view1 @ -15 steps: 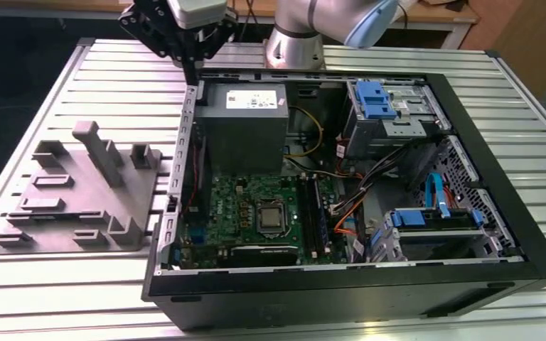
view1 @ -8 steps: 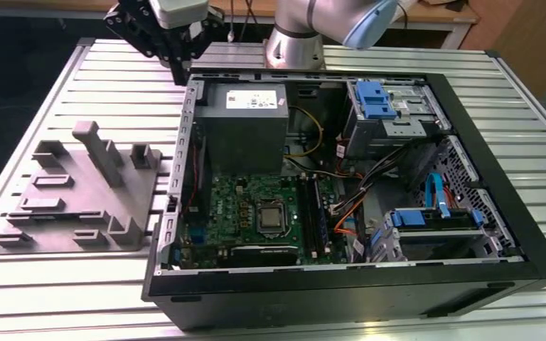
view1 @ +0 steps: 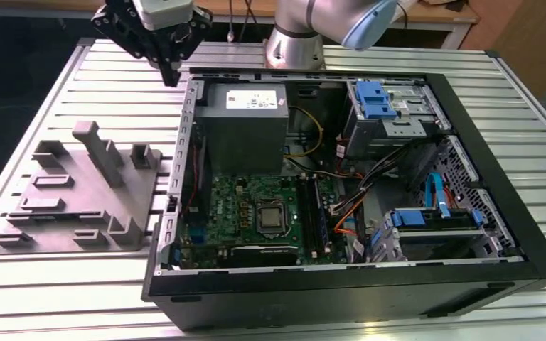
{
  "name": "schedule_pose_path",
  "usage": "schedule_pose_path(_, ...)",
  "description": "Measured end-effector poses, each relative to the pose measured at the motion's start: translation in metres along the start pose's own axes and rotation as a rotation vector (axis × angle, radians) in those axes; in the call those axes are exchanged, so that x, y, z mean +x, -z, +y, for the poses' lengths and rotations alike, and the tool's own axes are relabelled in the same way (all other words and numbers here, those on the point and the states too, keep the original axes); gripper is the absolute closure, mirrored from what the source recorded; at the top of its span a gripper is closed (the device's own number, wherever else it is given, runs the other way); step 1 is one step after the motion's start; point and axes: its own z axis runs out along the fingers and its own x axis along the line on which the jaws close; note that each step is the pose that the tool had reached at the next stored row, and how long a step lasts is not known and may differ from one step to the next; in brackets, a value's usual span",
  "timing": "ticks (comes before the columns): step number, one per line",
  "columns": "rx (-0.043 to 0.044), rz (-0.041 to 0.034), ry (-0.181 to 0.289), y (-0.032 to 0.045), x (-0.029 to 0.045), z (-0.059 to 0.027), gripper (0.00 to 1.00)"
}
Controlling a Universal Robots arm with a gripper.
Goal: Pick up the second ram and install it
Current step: 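Reach for the second ram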
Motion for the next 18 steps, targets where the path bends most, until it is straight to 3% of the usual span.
schedule_pose_path(18,0.0000,0.0000,0.000,-0.0062,0.0270,-0.0059,0.90)
